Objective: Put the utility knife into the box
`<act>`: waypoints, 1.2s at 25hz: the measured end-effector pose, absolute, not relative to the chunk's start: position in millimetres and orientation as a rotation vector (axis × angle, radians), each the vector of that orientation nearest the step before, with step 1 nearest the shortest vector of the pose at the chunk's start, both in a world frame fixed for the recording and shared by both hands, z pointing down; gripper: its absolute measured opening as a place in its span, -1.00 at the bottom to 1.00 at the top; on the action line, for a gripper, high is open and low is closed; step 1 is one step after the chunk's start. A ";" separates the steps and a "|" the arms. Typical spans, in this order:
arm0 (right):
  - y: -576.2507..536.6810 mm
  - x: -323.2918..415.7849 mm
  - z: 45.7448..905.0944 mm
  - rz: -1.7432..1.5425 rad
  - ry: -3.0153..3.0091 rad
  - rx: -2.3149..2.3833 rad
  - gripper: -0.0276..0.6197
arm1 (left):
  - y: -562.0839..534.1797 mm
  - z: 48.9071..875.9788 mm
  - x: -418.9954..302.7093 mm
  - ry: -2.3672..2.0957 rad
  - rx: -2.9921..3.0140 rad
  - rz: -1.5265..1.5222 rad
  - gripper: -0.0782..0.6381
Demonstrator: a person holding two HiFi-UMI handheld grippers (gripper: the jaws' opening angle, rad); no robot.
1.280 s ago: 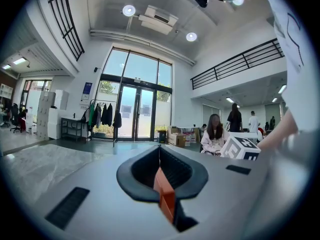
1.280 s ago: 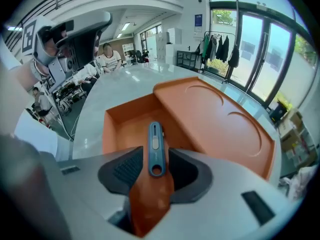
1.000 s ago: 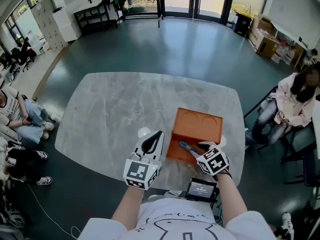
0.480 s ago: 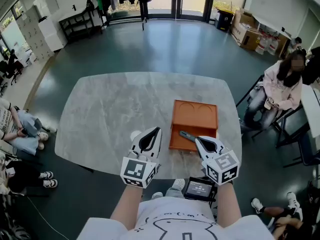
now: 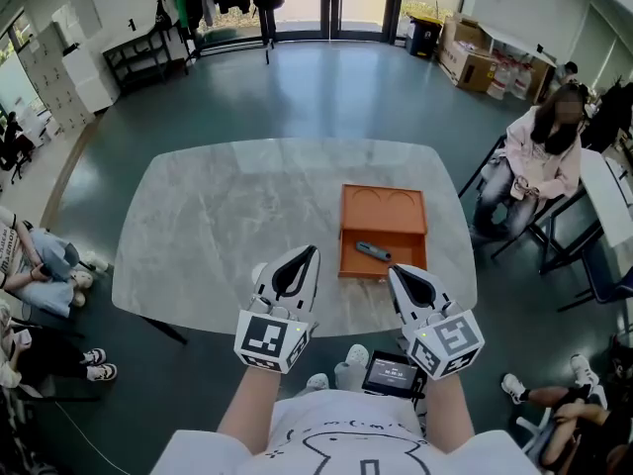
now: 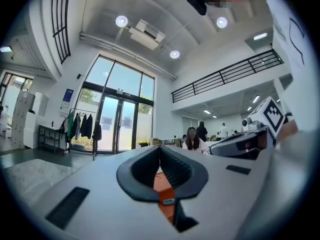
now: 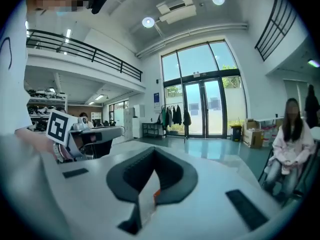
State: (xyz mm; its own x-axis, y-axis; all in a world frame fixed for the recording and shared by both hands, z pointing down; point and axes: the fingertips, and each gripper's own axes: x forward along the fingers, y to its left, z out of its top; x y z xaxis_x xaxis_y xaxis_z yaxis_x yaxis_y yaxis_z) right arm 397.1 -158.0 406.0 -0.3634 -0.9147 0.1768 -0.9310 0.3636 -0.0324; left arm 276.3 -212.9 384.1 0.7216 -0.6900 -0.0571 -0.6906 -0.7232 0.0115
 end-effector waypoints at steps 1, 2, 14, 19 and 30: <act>-155.8 396.7 403.7 0.177 -2.486 1.704 -0.89 | -210.3 381.9 276.2 1.157 -2.900 0.097 -0.74; -154.1 395.6 401.4 0.161 -2.488 1.712 -0.89 | -207.8 380.0 275.6 1.149 -2.895 0.103 -0.74; -143.6 404.6 383.4 0.039 -2.490 1.694 -0.89 | -189.6 363.3 287.7 1.158 -2.851 0.165 -0.74; -139.0 381.7 369.3 0.038 -2.492 1.684 -0.89 | -183.9 346.7 264.4 1.165 -2.836 0.175 -0.74; -125.8 426.6 365.1 0.022 -2.512 1.636 -0.89 | -169.7 338.3 311.5 1.183 -2.818 0.163 -0.74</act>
State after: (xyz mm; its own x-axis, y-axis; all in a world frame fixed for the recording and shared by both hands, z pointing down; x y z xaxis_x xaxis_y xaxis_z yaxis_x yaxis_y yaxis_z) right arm 426.6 -125.8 365.1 -0.3972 -0.9087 0.1283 -0.9109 0.4074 0.0658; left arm 311.5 -169.7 338.3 0.6962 -0.7061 -0.1295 -0.7147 -0.6986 -0.0334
